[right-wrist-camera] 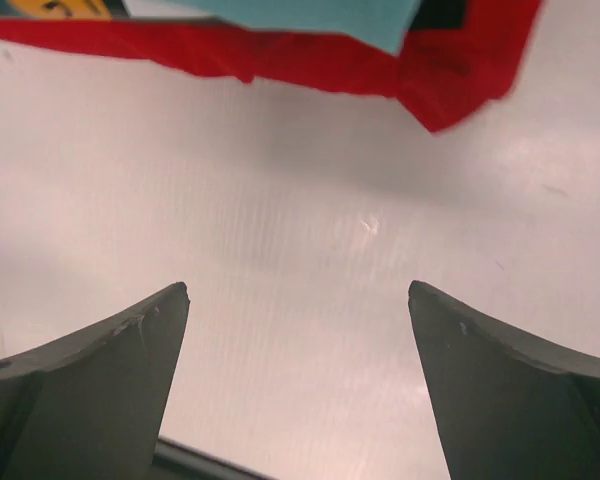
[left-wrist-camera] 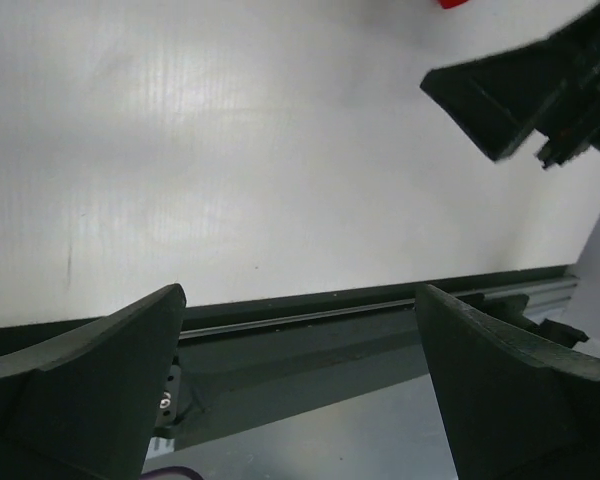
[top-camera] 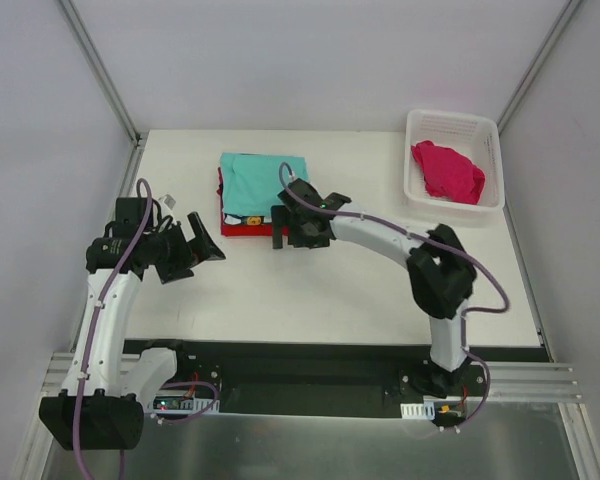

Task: Fold and stack the t-shirts

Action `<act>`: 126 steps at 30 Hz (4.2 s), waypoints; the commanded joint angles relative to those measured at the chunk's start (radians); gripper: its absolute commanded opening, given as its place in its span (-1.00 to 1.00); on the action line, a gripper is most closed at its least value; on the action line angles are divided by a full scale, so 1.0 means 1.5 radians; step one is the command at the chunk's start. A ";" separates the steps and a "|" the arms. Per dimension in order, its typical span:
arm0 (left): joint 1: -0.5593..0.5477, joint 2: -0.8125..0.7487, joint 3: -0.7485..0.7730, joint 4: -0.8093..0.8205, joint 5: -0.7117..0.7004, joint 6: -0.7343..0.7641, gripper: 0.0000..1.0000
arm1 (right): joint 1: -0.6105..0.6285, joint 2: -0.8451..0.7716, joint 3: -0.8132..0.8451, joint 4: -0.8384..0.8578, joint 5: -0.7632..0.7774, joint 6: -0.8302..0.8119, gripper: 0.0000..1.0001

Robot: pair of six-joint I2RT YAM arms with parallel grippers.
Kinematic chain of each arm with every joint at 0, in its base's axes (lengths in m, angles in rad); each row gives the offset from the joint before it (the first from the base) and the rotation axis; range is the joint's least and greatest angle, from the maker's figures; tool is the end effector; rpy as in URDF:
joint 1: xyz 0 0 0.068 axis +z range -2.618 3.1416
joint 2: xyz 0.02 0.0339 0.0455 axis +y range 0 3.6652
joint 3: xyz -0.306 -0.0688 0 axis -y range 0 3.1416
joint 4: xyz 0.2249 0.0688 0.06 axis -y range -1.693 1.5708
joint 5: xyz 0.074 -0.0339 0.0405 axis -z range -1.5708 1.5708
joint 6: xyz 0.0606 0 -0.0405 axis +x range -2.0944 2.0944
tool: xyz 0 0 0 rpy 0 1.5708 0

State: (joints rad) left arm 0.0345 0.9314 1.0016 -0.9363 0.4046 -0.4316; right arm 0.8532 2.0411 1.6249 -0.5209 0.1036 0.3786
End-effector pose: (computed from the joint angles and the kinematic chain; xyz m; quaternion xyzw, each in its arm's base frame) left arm 0.1423 -0.0190 0.3359 -0.1449 0.9106 -0.2516 0.2942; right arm 0.3126 0.3486 0.2420 -0.2074 0.9261 0.1396 0.2824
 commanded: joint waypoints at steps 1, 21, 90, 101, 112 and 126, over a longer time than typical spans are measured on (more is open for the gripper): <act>-0.013 0.046 0.002 0.090 0.099 -0.012 0.98 | 0.008 -0.234 -0.096 -0.016 0.035 -0.005 0.91; -0.354 0.626 0.404 0.346 0.104 -0.054 0.98 | 0.033 -0.637 -0.322 -0.183 0.199 0.065 0.96; -0.148 0.808 0.513 0.169 -0.303 0.105 0.98 | 0.040 -0.698 -0.368 -0.218 0.190 0.071 0.99; -0.125 0.743 0.517 0.173 -0.272 0.088 0.98 | 0.039 -0.690 -0.369 -0.211 0.186 0.064 0.99; -0.121 0.578 0.441 0.049 -0.323 0.108 0.98 | 0.040 -0.691 -0.388 -0.180 0.157 0.075 0.99; -0.043 0.542 0.262 0.024 -0.390 0.095 0.98 | 0.041 -0.701 -0.396 -0.177 0.143 0.070 0.99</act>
State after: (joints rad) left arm -0.0460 1.7374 1.3872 -0.8879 -0.1432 -0.2821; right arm 0.9085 1.0203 1.0298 -0.7956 0.3214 0.4858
